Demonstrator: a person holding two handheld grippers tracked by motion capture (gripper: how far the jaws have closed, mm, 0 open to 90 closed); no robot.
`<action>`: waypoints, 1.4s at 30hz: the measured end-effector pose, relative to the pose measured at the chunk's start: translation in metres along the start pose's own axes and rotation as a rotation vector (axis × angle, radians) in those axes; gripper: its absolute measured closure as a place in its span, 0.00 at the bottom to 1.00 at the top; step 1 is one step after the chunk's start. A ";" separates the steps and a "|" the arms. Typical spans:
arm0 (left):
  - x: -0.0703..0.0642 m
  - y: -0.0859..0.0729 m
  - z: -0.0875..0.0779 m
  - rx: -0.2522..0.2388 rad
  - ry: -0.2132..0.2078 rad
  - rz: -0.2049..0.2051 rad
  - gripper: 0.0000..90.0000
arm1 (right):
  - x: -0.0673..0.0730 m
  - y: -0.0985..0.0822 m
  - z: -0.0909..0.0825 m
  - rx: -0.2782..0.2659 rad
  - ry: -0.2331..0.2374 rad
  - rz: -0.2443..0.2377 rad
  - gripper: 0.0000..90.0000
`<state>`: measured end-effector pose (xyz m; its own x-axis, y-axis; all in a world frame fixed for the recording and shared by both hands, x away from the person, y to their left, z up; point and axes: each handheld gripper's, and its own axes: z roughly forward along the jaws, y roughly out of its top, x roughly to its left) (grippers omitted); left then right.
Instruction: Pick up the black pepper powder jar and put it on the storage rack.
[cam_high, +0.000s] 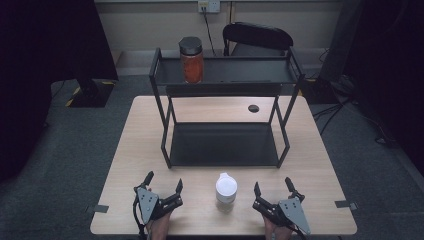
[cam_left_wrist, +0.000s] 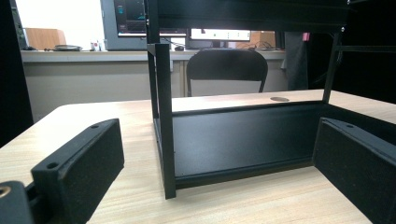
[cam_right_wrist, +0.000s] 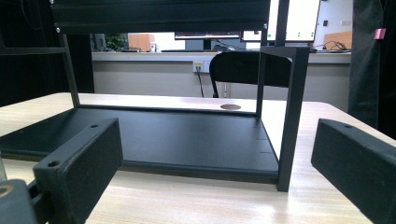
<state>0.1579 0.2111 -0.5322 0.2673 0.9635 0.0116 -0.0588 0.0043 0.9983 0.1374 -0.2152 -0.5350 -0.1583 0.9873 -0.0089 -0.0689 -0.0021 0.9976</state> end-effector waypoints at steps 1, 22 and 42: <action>0.000 0.000 0.000 0.000 0.000 0.000 0.02 | 0.000 0.000 0.000 0.001 0.000 0.001 0.01; -0.002 0.000 0.001 0.000 0.011 0.001 0.02 | 0.004 0.040 -0.009 -0.023 0.045 0.058 0.00; -0.002 0.000 0.001 0.001 0.014 0.000 0.02 | 0.030 0.058 -0.009 -0.070 0.133 0.074 0.00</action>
<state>0.1579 0.2088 -0.5321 0.2539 0.9672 0.0112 -0.0584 0.0038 0.9983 0.1202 -0.1868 -0.4784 -0.2946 0.9543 0.0508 -0.1198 -0.0896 0.9887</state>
